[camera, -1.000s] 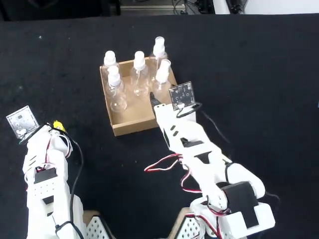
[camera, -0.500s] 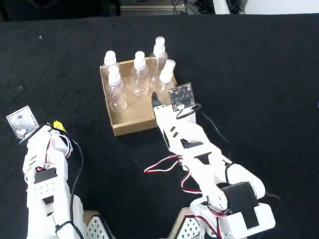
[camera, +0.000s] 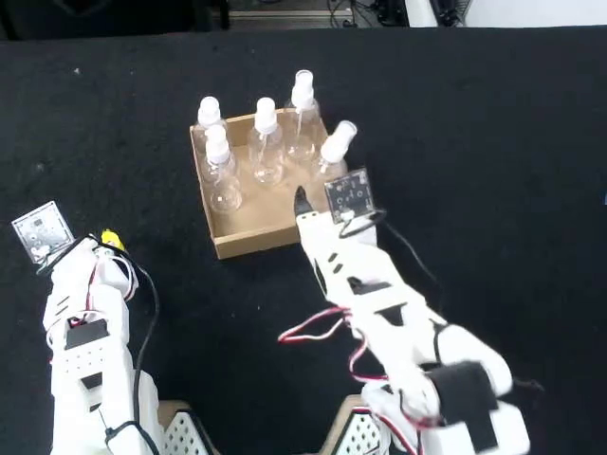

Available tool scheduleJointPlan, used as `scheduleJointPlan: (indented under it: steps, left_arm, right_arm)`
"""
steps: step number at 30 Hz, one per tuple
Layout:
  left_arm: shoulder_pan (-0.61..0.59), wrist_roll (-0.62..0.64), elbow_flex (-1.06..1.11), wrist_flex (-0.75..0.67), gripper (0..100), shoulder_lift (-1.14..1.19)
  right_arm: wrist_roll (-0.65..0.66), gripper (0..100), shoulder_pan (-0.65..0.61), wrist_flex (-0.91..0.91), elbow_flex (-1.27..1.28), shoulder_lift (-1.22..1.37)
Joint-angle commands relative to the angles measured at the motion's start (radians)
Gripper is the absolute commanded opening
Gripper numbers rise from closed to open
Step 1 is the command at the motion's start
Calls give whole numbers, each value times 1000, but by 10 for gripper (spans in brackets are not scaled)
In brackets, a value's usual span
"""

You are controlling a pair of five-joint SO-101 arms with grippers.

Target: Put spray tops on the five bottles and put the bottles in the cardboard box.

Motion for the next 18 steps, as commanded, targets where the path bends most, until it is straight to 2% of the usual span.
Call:
scheduleJointPlan:
  steps: [1,12,18]
  left_arm:
    - [8,-12,-4,-25,95,-15]
    - [8,-12,-4,-25,95,-15]
    - [8,-12,-4,-25,95,-15]
  right_arm:
    - [3,283,-15,-25,24,-114]
    - [2,284,-8,23,21,-168]
    - [5,279,5,25,151,-394]
